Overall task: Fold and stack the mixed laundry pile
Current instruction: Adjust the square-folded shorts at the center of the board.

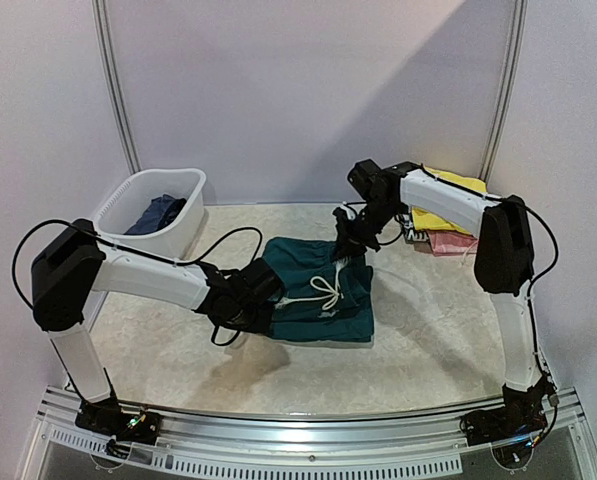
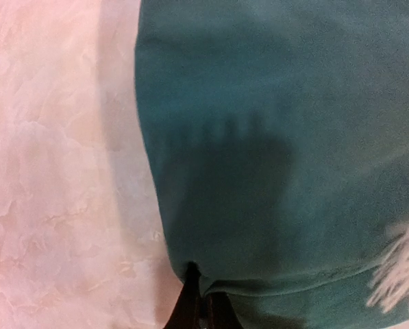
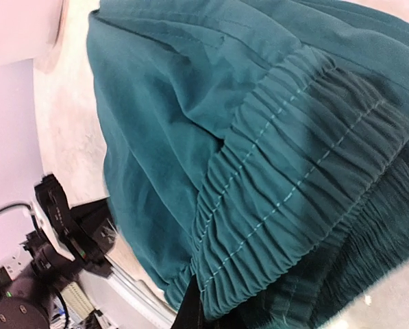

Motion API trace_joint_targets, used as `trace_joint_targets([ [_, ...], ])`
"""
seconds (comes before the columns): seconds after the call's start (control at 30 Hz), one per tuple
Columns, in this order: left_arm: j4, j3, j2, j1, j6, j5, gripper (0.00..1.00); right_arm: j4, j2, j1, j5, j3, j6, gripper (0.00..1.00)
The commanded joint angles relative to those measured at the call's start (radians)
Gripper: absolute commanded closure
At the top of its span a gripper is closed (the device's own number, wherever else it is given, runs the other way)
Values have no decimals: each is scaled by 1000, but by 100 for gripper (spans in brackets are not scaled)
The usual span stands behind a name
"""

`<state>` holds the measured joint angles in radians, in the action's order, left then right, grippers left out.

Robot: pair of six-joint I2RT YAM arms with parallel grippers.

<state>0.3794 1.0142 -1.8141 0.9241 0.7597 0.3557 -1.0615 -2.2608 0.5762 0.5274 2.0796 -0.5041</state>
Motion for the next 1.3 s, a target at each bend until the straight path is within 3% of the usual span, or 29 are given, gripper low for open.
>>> trace_joint_targets([
  [0.0,35,-28,24,-22,-2,8,100,-87,117,-17,-91,-85,59,100],
  [0.3,38,-39,26,-33,0,6,100,15,162,-51,-174,-329,83,100],
  [0.57,60,-31,27,-33,-3,3,100,32,91,-63,-219,-350,97,100],
  [0.73,107,-6,68,-33,-18,8,100,45,161,-47,-236,-462,73,100],
  [0.8,132,9,100,-31,-27,6,94,36,202,-35,-246,-485,65,100],
  [0.9,172,42,158,-31,-39,-1,77,50,256,-19,-249,-535,37,100],
  [1.07,231,117,238,-31,-75,-31,59,214,286,23,-238,-684,-42,100],
  [1.17,233,184,244,-31,-131,-117,49,304,287,44,-213,-771,-90,100],
  [1.27,228,255,211,-24,-180,-218,44,333,299,64,-182,-798,-126,99],
])
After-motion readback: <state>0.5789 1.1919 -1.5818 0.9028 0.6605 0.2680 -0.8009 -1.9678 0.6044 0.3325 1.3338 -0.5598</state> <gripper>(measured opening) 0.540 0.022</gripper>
